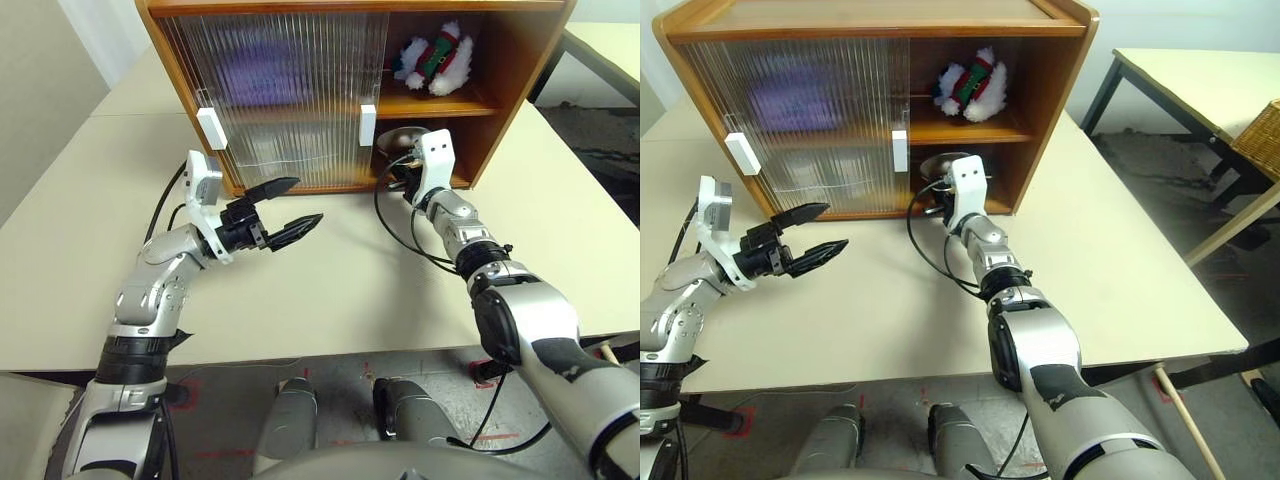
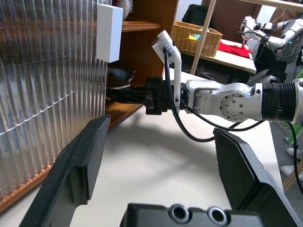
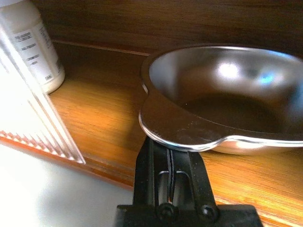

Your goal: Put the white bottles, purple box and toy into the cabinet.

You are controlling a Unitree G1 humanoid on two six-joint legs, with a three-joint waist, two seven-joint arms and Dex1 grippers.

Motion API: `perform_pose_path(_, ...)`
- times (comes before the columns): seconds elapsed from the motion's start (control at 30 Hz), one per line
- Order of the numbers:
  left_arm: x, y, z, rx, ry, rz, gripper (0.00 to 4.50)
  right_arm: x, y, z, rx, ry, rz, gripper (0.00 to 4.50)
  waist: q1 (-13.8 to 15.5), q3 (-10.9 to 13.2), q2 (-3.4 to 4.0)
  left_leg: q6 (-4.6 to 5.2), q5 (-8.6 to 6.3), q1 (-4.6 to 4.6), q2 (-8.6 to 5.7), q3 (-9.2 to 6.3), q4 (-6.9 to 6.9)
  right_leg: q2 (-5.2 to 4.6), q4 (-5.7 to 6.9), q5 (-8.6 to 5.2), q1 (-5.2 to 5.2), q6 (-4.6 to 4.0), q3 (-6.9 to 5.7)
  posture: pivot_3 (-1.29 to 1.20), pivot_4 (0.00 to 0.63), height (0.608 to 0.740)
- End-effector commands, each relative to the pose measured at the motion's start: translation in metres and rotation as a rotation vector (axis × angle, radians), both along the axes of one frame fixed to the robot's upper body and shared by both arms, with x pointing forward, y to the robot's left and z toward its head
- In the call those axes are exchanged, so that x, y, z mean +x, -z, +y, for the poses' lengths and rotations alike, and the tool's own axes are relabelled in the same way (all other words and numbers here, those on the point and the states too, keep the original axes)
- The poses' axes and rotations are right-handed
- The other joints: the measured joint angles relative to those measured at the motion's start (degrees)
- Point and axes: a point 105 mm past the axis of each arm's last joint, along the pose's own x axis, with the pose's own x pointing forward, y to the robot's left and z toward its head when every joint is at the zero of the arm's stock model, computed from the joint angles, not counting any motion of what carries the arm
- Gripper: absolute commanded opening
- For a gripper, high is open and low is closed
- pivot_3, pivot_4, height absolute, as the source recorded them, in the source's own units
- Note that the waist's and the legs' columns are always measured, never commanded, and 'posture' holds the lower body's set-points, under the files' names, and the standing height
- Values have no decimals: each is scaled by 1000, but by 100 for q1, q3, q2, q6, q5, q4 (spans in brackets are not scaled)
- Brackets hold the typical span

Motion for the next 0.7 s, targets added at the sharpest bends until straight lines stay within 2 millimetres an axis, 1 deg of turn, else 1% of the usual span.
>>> perform_pose_path(0.03,-1,-5,1,8,2,-13,4500,3,-2,-1,6,15,20,48,4,0,0,0,0,-1,0,0,-2,0,0,0,-2,0,0,170,110,740)
perform_pose_path(0.33,-2,-5,-1,6,3,-12,4500,6,1,-9,-20,63,48,48,44,1,-1,0,0,-1,3,1,-20,0,0,-1,-10,-2,1,170,110,740)
perform_pose_path(0.5,-2,-4,-2,3,3,-12,4500,4,2,-8,-24,40,38,48,44,1,-1,1,0,-1,5,2,-25,1,0,-1,-12,-2,1,167,109,740)
perform_pose_path(0.6,-1,-4,-4,-2,7,-13,4500,-1,3,0,-16,-21,25,48,43,0,-1,1,1,-1,5,5,-25,1,0,-1,-12,-2,1,160,104,740)
perform_pose_path(0.7,0,-3,-6,-9,12,-15,4500,-6,10,-1,9,-44,38,48,41,0,-2,1,1,-1,4,10,-25,1,0,-1,-12,-2,1,154,102,740)
